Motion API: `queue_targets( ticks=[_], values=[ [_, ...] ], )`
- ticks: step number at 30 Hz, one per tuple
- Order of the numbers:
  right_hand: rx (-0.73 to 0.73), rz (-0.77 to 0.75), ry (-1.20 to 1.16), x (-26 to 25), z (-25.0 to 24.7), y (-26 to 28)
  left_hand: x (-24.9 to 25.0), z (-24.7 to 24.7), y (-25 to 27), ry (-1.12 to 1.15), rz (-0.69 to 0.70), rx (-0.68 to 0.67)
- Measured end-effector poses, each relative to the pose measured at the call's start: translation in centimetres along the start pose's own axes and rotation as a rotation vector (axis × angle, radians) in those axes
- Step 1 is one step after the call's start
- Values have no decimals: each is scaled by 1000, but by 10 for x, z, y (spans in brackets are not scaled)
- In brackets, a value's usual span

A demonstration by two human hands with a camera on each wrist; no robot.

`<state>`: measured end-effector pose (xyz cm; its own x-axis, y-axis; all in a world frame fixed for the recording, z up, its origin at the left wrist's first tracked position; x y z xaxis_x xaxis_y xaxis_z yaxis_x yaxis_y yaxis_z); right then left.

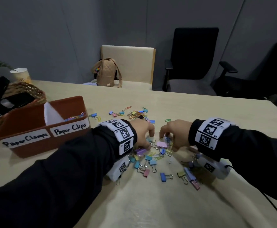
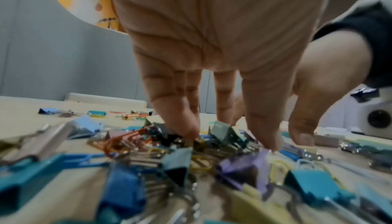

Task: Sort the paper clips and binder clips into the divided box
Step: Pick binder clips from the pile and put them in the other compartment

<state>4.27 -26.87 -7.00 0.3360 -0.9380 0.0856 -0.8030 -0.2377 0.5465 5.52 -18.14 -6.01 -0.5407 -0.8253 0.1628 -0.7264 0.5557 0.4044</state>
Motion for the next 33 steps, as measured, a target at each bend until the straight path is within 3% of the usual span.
queue_targets(
  ticks=[12,17,26,33],
  values=[
    [93,18,-52,2,-4,-1,-22,-6,16,-61,-58,43],
    [96,11,-98,5,-6,2,1,-11,16,-31,34,91],
    [75,61,-28,4,-4,2,47,17,-3,-230,1,-89],
    [89,68,-21,5,-3,3,56,12,-6,-318,6,-64]
  ],
)
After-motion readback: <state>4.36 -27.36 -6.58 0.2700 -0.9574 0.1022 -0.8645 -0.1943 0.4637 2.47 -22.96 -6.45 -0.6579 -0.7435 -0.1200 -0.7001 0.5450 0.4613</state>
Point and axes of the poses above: each hand's wrist, its own y-axis away from the middle knuckle, its own z-axis out of the palm, x = y × z, the point moved 9 cm from there along -y, towards the middle knuckle, and after that the axes turned 8 degrees about -x, right-handed, at the moved point
